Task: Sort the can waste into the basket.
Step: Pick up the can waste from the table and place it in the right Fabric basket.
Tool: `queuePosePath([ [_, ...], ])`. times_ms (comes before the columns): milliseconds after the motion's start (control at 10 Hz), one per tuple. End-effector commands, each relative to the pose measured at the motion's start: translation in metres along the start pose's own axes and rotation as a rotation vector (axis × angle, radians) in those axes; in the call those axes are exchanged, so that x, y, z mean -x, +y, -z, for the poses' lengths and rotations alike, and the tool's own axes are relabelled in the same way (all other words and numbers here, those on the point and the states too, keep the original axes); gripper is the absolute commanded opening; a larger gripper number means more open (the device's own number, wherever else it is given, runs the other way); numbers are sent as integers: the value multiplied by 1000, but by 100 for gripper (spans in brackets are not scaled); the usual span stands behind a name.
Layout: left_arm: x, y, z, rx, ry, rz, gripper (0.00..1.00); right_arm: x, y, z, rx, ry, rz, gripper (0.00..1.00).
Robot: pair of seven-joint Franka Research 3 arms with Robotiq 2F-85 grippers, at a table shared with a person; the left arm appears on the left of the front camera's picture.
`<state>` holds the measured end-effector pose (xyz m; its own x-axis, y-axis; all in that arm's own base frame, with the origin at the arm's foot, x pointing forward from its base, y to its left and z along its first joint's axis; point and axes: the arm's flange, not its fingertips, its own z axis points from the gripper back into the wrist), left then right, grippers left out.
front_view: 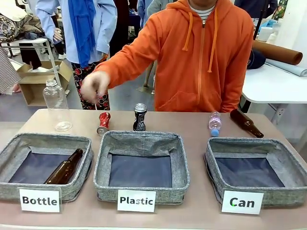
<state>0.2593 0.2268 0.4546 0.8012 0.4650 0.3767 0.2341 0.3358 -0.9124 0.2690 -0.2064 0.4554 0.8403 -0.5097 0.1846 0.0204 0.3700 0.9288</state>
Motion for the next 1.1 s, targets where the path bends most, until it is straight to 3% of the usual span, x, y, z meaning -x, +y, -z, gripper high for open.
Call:
queuePosePath([
  [0, -2, -41, 62, -126, 125, 110, 100, -3, 0, 0, -25, -12, -26, 100],
  [300, 14, -89, 206, -260, 363, 350, 100, -3, 0, 0, -25, -12, -26, 100],
  [500, 26, -87, 291, -352, 509, 415, 100, -3, 0, 0, -25, -12, -26, 100],
  [600, 34, -78, 324, -416, 527, 429, 100, -3, 0, 0, -25, -12, -26, 100],
  [700, 37, -75, 338, -457, 476, 463, 100, -3, 0, 0, -25, -12, -26, 100],
  [800, 28, -78, 333, -455, 419, 418, 100, -3, 0, 0, -25, -12, -26, 100],
  [900, 57, -86, 333, -401, 518, 471, 100, -3, 0, 0, -25, -12, -26, 100],
  [1000, 57, -86, 333, -401, 518, 471, 100, -3, 0, 0, -25, -12, -26, 100],
])
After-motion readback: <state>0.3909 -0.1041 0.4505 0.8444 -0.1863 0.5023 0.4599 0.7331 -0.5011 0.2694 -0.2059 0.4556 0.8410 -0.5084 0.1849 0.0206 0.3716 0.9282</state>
